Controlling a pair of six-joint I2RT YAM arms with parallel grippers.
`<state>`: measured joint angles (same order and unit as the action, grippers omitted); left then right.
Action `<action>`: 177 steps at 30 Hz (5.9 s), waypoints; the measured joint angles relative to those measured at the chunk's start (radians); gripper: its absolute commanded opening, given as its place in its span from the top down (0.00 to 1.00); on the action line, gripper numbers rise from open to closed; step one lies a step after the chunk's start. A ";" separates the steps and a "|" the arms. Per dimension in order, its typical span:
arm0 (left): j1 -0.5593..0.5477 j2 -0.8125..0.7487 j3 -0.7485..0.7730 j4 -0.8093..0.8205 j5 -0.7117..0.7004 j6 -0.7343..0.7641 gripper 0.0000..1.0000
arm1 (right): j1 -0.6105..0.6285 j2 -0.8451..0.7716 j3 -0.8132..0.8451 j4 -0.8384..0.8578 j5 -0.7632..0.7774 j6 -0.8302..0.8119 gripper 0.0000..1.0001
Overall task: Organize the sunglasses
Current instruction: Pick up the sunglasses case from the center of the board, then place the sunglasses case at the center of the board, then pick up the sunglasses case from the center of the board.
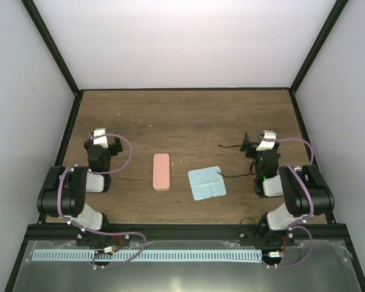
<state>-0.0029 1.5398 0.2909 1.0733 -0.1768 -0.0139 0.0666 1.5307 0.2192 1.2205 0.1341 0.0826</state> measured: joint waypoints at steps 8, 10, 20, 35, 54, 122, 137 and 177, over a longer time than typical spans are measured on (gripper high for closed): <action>-0.013 -0.051 0.231 -0.344 0.047 0.007 0.00 | -0.002 0.000 0.000 -0.001 -0.005 0.000 0.00; -0.034 -0.124 0.309 -0.501 0.024 -0.045 0.00 | -0.016 0.000 0.000 -0.002 -0.027 0.001 0.00; -0.360 -0.191 0.639 -1.127 -0.116 -0.225 0.00 | -0.018 -0.192 0.172 -0.457 0.042 0.093 0.00; -0.591 -0.051 0.773 -1.705 -0.119 -0.458 0.00 | 0.146 -0.526 0.675 -1.691 0.003 0.328 0.00; -0.731 0.108 0.738 -1.759 0.035 -0.555 0.00 | 0.066 -0.456 0.702 -1.896 -0.183 0.353 0.00; -0.625 -0.009 0.748 -1.524 0.362 -0.625 0.26 | 0.217 -0.159 0.762 -1.621 -0.899 0.483 0.00; -0.688 0.243 0.864 -1.728 0.069 -0.612 0.00 | 0.233 -0.092 0.776 -1.740 -0.719 0.462 0.00; -0.185 -0.475 0.327 -1.669 0.268 -0.632 0.00 | 0.824 0.742 1.720 -2.214 -0.133 0.484 0.00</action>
<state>-0.1883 1.0645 0.6182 -0.5957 0.0910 -0.6456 0.8902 2.2723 1.9392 -0.9939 0.0013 0.5671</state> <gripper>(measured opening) 0.999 0.997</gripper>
